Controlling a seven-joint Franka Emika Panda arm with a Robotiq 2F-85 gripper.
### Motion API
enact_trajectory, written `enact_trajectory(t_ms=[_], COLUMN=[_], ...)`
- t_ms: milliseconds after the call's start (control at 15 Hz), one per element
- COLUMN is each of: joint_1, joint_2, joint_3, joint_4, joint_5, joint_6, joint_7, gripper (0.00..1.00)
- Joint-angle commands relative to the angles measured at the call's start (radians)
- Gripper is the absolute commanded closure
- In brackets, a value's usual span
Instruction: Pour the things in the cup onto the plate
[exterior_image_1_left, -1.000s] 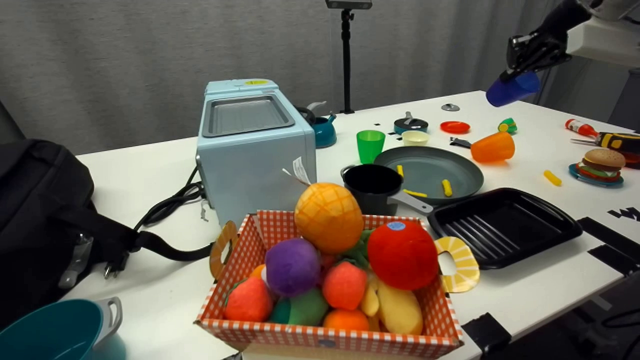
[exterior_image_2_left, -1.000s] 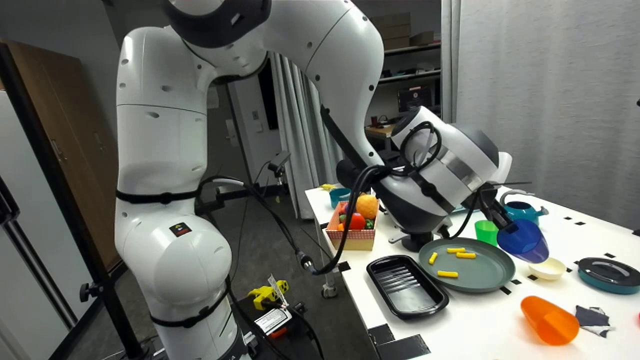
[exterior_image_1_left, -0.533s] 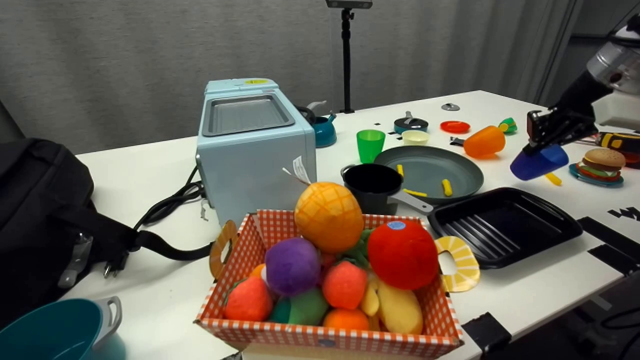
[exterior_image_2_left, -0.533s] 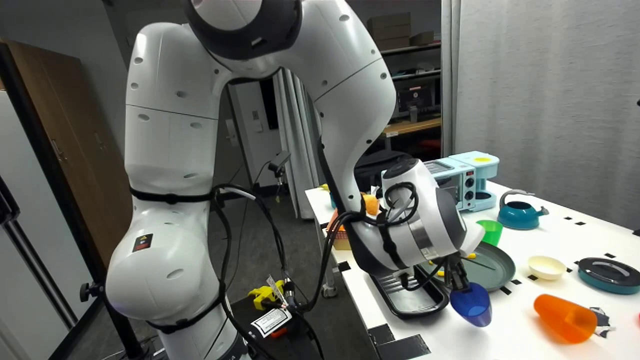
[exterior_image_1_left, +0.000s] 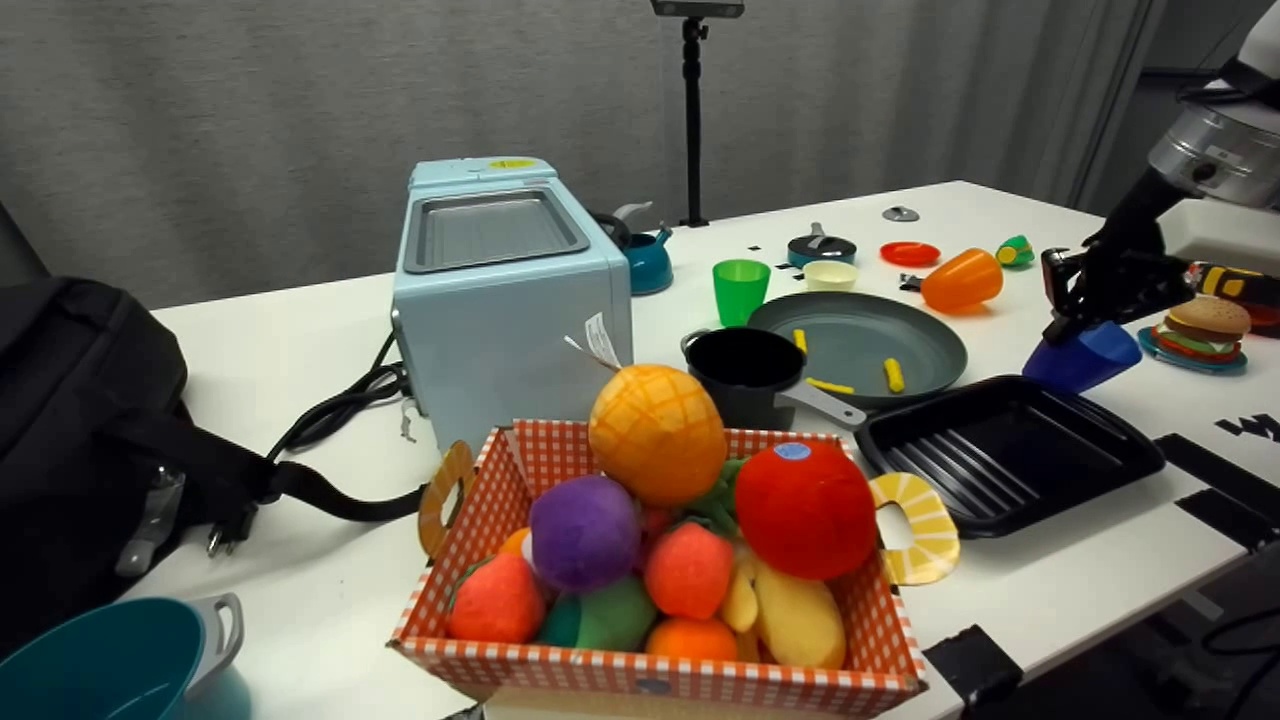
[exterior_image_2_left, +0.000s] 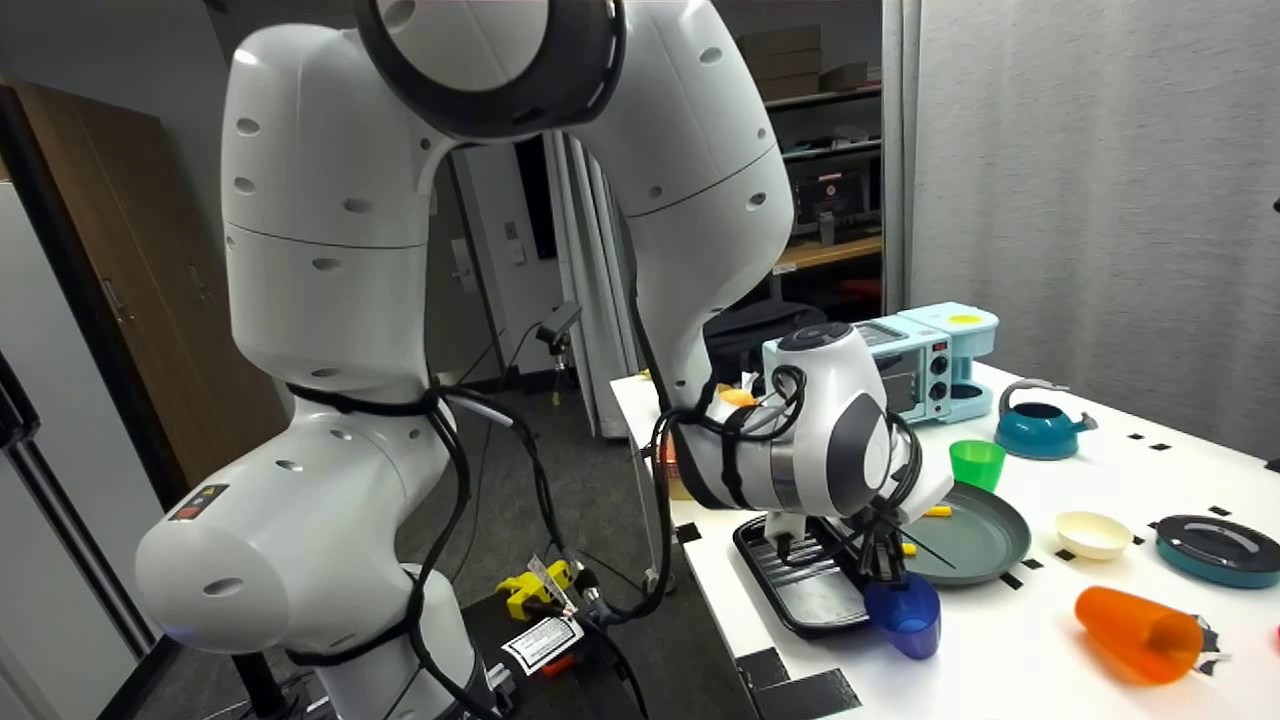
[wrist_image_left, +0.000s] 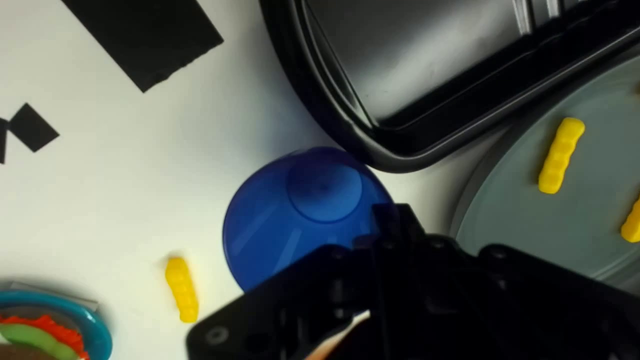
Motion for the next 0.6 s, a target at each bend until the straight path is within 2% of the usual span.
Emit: enact_trajectory(t_ms=[0,200,267,333,467,533], joint_1=[-0.203,-0.373,-0.401,-0.408,-0.414,-0.286], joint_2=[0.067,0.063,0.055,0.042,0.022,-0.032], joint_3=[0.266,0.472,0.510,0.526,0.540,0.412], joint_4=[0.074,0.195,0.229,0.270,0.358,0.405], joint_5=[0.276,0.517,0.600,0.682,0.764,0.887], joint_6=[-0.177,-0.428,-0.504,-0.583,-0.736,-0.801], joint_7=[-0.214,-0.403,-0.465,-0.517,-0.543,-0.609], gripper=[0.99,0.99,0.99,0.99,0.99,0.99])
